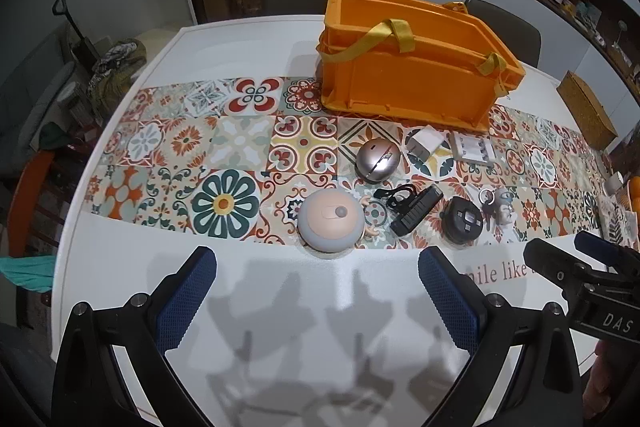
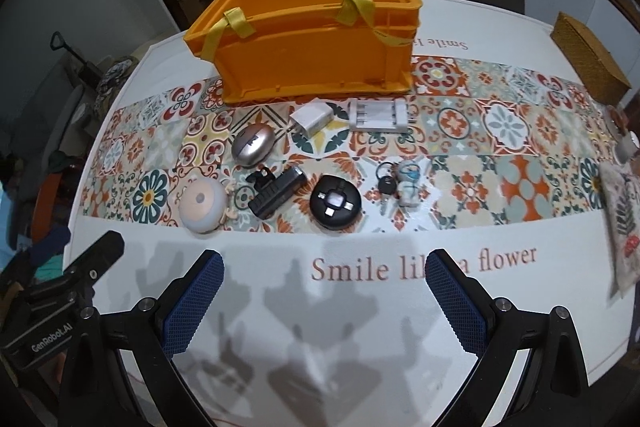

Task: Organize rigid objects
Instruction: 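Move left tool toward the beige dome lamp while right tool approaches the black round puck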

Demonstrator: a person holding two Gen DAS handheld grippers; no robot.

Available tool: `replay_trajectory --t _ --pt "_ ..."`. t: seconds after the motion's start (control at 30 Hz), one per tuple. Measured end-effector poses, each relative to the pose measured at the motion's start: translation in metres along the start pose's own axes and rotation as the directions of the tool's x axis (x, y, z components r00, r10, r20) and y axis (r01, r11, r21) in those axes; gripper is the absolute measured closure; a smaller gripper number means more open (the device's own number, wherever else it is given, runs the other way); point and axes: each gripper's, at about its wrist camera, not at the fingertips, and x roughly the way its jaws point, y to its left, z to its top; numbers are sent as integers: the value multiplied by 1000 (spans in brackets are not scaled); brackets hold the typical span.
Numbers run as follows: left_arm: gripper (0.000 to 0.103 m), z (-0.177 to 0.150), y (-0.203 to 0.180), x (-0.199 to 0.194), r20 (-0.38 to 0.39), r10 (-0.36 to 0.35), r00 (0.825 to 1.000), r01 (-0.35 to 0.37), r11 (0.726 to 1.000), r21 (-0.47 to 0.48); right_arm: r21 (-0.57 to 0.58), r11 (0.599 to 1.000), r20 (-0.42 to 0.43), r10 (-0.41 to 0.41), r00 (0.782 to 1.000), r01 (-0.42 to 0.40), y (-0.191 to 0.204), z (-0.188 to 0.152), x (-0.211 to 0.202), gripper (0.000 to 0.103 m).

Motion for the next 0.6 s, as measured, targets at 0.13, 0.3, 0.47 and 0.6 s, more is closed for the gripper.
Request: replay_trajectory --t 0.13,0.3,0.47,0.6 --pt "0 1 0 15 -25 7 1000 -7 1000 -2 -3 1000 -7 6 1000 -6 0 4 14 1" --pt "0 1 0 32 -50 9 999 -9 1000 2 -1 1000 -32 24 999 -24 -2 9 37 5" --pt "0 1 -2 49 -70 26 997 -25 1000 16 -2 999 -53 37 998 -37 -5 11 58 10" --pt "0 3 -4 62 -85 26 996 -25 1000 19 -8 1000 -78 29 997 -29 -5 13 74 13"
